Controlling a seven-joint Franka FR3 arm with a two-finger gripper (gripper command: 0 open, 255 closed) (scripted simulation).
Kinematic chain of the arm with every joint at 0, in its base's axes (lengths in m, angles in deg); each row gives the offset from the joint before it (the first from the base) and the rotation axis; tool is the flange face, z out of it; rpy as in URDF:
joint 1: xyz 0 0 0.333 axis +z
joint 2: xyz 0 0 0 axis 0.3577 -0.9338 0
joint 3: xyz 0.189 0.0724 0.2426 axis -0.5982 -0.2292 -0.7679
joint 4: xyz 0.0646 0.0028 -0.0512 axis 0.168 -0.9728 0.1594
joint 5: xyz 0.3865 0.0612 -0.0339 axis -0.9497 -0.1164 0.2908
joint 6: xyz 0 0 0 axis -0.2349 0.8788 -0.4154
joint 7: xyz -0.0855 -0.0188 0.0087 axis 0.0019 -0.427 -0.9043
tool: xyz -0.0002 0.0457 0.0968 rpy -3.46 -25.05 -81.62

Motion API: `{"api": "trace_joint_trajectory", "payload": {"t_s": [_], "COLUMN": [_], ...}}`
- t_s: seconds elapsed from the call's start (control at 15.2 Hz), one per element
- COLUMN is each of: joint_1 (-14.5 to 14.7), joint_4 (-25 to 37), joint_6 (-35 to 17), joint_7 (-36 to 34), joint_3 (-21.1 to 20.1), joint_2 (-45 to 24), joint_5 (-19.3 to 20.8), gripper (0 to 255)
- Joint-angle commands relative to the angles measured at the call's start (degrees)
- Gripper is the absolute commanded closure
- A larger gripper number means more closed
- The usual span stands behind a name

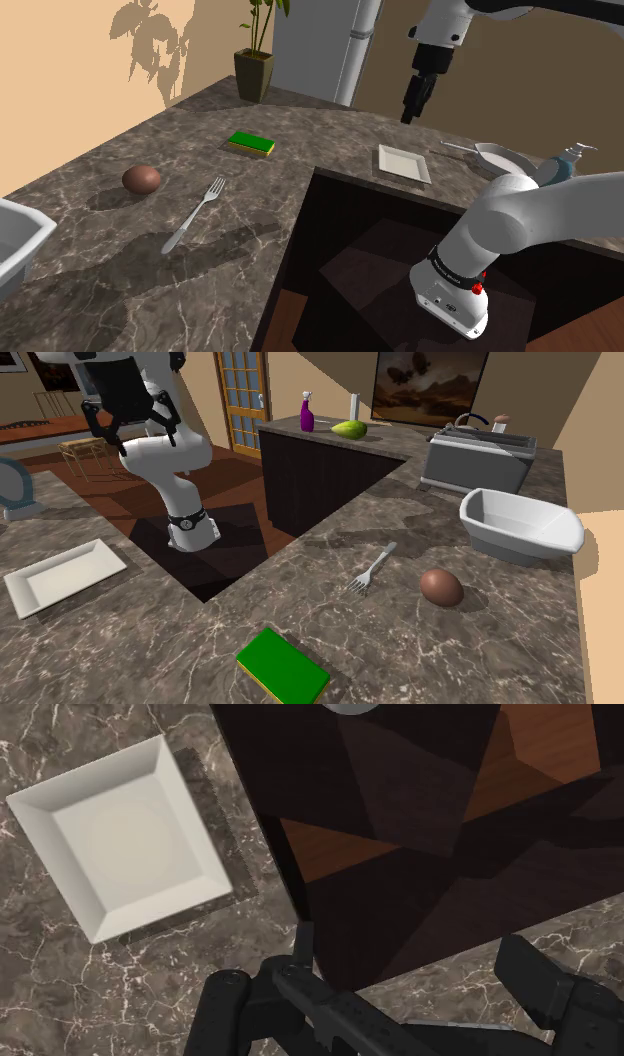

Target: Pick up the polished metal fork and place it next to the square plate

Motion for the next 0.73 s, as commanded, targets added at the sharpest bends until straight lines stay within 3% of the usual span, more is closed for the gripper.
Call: {"api": "trace_joint_trajectory", "payload": {"t_s": [0.0, 0.66], "joint_1": [0.0, -0.19], "joint_4": [0.0, -5.68], "joint_6": [0.0, -10.94], "joint_7": [0.0, -25.57], "joint_3": [0.0, -16.37], "joint_2": [0.0, -0.73], "joint_5": [0.0, -11.78], "gripper": [0, 0]}}
